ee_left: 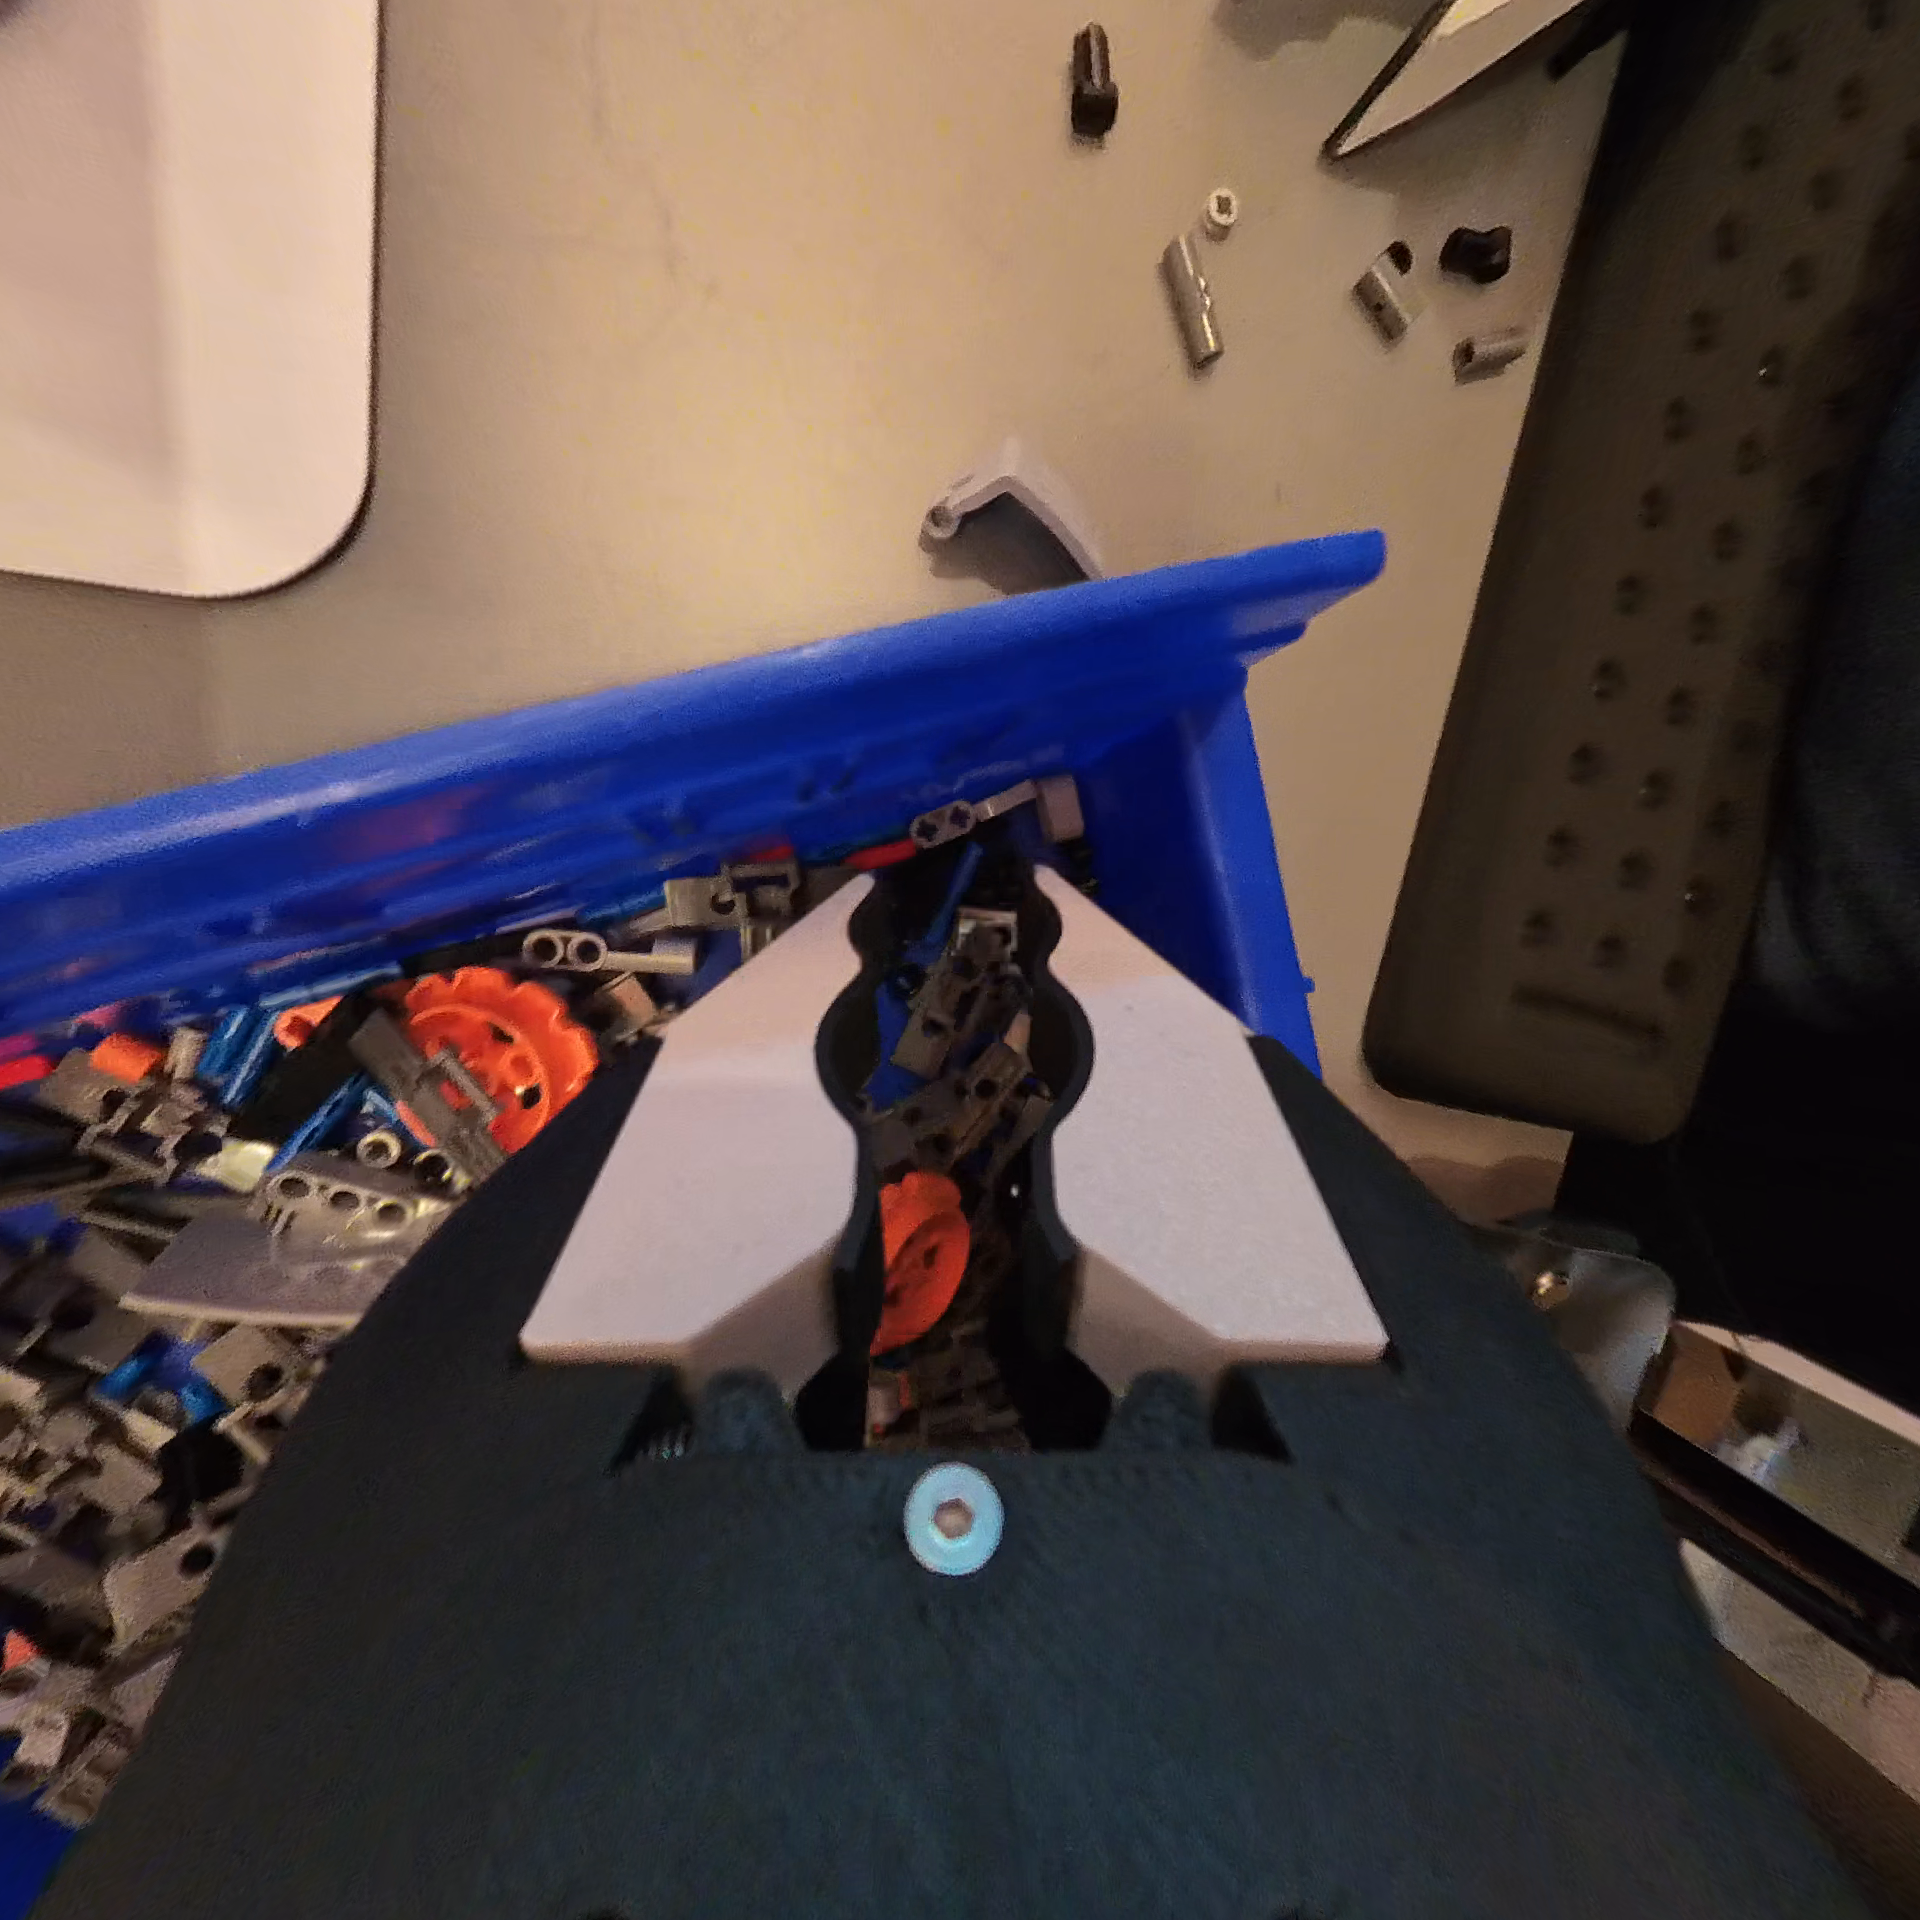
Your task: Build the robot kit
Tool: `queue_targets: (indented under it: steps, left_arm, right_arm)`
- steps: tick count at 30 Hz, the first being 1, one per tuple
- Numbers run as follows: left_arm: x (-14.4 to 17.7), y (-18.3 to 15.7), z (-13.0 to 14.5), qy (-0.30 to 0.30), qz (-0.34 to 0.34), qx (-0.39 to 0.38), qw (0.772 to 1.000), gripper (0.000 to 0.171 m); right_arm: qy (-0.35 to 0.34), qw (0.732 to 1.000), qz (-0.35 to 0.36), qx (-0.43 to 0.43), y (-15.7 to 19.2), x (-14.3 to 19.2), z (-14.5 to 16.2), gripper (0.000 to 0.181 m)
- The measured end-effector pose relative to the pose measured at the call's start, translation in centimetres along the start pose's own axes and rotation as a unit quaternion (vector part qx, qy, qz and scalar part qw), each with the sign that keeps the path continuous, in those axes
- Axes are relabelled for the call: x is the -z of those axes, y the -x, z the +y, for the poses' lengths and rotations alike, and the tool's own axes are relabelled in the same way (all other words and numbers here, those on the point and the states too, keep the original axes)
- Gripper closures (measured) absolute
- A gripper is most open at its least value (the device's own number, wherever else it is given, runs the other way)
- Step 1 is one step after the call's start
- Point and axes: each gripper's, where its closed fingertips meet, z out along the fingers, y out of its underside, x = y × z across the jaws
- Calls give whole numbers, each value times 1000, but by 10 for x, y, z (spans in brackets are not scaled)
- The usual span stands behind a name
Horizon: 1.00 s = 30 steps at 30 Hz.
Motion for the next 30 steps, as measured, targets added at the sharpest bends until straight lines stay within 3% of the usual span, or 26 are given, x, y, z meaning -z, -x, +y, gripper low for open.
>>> queue_targets:
  steps: [4,6,9,18,30]
  left_arm:
    - [-17,6,13,42,-7,32,999,152]
    - [-19,9,15,41,-9,54,998,162]
    - [-15,20,19,41,-31,85,995,163]
    - [-22,17,9,33,-45,69,996,150]
    - [-23,19,12,40,-61,58,996,162]
  right_arm:
    - [-1,1000,4,2,-1,1,0,149]
    - [-3,1000,5,2,-1,1,0,149]
    - [-5,1000,6,1,-2,2,-1,148]
    - [-9,1000,3,2,-1,2,-2,148]
    - [-11,1000,4,2,-1,3,-2,148]
